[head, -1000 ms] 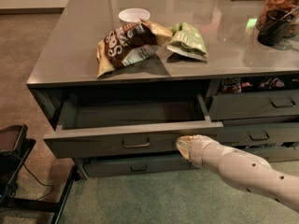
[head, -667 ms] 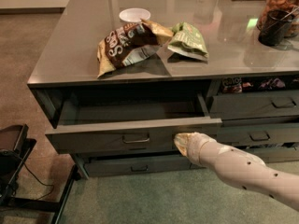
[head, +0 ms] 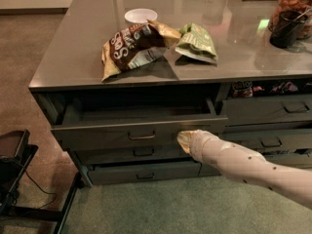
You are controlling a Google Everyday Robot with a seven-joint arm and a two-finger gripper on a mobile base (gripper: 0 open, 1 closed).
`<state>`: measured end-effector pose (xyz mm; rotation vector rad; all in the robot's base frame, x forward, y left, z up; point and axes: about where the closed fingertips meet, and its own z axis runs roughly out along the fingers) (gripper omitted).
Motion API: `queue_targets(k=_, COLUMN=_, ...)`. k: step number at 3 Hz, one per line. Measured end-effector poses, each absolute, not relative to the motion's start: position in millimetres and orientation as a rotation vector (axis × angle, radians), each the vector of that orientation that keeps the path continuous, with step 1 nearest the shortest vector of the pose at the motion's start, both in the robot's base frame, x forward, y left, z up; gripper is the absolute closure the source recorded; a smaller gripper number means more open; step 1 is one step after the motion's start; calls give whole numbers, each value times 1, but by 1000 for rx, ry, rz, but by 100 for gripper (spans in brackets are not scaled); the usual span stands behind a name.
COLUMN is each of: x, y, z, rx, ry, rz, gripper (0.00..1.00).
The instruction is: Close top drawer
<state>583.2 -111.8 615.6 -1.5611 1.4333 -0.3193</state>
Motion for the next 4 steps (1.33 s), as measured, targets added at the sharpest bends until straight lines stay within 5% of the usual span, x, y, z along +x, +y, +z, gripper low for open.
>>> queue_targets(k=4, x=653, y=-87, z=618, rx=-1654, ry=1367, rz=-353, gripper=100)
